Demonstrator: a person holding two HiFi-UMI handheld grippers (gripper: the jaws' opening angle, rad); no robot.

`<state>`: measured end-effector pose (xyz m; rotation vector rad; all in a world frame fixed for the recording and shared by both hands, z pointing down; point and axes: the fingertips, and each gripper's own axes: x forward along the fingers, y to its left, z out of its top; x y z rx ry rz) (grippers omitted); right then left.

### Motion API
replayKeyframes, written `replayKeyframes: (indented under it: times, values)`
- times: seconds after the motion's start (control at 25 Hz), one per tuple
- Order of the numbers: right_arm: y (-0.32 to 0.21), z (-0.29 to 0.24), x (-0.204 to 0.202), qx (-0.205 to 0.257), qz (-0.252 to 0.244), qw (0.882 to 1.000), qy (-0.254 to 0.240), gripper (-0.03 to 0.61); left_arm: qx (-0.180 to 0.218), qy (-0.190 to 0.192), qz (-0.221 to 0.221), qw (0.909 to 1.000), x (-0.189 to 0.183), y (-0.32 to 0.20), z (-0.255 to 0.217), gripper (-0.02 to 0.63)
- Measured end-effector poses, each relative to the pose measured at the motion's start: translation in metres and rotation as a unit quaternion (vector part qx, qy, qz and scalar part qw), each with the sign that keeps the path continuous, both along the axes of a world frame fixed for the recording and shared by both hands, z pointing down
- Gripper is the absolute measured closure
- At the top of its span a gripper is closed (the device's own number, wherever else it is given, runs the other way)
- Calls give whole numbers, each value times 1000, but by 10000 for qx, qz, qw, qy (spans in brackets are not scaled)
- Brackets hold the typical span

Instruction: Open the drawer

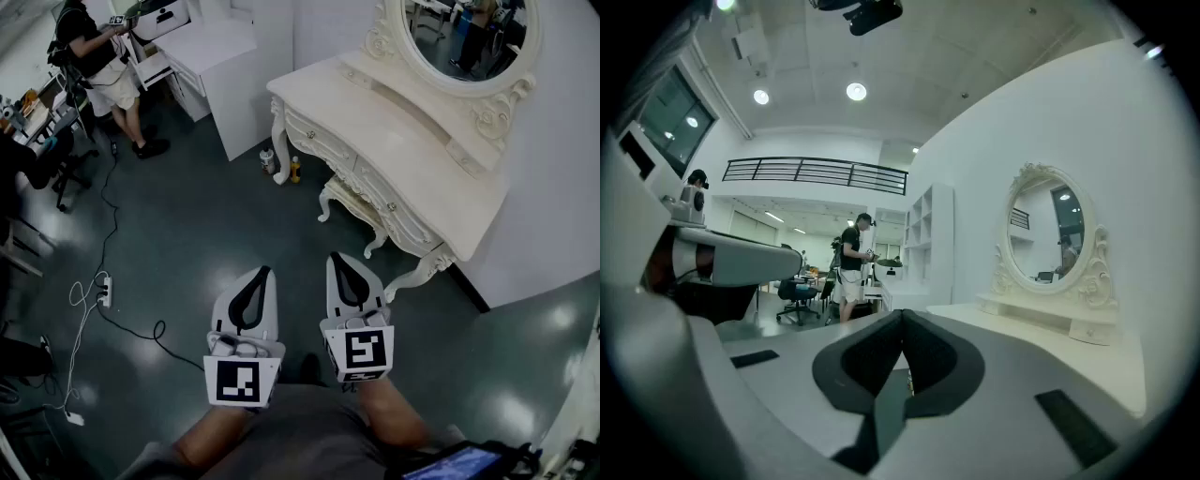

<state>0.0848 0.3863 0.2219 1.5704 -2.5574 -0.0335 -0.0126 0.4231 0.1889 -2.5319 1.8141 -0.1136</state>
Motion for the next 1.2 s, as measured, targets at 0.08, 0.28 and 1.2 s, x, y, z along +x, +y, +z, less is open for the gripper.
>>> replayKeyframes:
  times: [0.08, 0.28, 1.2]
  values:
    - [-2, 0, 3, 18, 22, 10000, -39, 565, 7, 1, -10, 10000, 2, -1, 1, 598]
    - [-3, 1, 8, 61, 2, 10000, -11, 565, -42, -40, -40, 10000, 8, -2, 4, 598]
    - [-68, 44, 5, -324, -211, 9992, 33, 565, -384, 2, -254, 9989, -1, -71, 44, 598]
